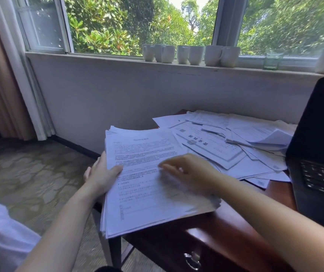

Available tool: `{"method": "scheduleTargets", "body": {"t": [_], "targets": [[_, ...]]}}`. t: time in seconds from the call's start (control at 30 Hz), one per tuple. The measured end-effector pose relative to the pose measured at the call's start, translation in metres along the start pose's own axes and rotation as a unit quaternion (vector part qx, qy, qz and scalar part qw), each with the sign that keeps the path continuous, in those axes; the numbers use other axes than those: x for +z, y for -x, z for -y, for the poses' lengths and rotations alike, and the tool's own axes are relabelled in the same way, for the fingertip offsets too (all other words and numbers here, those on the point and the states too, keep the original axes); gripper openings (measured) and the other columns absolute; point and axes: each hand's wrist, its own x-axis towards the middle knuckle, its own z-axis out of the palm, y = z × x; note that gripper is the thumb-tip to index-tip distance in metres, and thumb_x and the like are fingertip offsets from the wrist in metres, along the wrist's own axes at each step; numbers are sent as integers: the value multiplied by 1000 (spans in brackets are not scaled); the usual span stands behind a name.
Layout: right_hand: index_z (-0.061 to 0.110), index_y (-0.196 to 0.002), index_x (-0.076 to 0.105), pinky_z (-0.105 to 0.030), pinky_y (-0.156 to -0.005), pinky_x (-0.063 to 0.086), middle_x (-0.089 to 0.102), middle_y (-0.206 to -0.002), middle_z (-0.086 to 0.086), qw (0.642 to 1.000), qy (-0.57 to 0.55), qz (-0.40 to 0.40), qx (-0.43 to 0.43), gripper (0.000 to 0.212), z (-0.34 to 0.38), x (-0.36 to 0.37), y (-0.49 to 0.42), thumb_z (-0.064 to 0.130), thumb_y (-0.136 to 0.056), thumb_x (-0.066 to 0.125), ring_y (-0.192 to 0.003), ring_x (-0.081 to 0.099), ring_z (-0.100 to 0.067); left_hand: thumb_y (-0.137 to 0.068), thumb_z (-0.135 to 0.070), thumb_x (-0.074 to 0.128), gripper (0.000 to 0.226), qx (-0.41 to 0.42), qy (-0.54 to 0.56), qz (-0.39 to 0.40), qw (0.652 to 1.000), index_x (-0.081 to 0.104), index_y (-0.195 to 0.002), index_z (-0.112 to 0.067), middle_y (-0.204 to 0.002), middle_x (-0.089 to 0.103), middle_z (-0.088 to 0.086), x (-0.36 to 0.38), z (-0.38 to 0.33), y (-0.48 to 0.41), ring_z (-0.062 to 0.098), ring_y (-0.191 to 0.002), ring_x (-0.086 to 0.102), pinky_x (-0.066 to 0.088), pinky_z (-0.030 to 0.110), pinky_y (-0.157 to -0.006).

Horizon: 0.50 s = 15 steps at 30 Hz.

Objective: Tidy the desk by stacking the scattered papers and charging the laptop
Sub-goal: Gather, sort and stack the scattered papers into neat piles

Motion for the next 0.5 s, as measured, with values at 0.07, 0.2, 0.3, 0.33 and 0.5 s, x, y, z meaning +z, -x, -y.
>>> {"method": "scheduleTargets", "body": {"t": [0.07, 0.2, 0.3, 0.33, 0.5], "targets": [[17, -112, 66, -35, -90, 45, 66, -117, -1, 998, 25, -30, 56, 28, -29, -5, -5, 30, -97, 47, -108, 58, -21, -63, -43, 35, 56, -4, 2, -2, 1000, 42, -116, -26, -119, 58, -6, 1, 1, 0, 21, -121, 46, 18, 38, -101], [17, -133, 48, -38, -97, 40, 49, -136, -6, 955, 150, 38, 252, 43, -86, -17, -7, 37, -95, 46, -125, 43, -28, -64, -44, 34, 60, 2, -7, -18, 1000, 43, -120, -24, -119, 57, -5, 4, 2, 1, 21, -121, 45, 18, 39, -103], [12, -113, 52, -38, -86, 44, 56, -122, -14, 924, 188, 66, 326, 37, -103, -18, -8, 40, -92, 42, -108, 52, -31, -64, -44, 34, 60, 4, -11, -20, 1000, 44, -119, -23, -119, 57, -5, 4, 3, 0, 20, -120, 45, 18, 38, -102], [12, -101, 53, -35, -79, 44, 59, -116, -14, 924, 192, 62, 324, 28, -103, -18, -8, 35, -92, 40, -98, 54, -31, -64, -44, 34, 60, 6, -13, -20, 1000, 44, -120, -23, -119, 57, -5, 4, 3, 0, 20, -120, 45, 18, 39, -102], [9, -69, 41, -27, -60, 34, 52, -84, -15, 927, 227, 54, 293, 19, -89, -29, -13, 9, -88, 42, -74, 45, -27, -64, -45, 34, 61, -2, -11, -9, 1000, 44, -121, -23, -118, 57, -5, 2, -1, 4, 21, -119, 46, 19, 40, -102]]}}
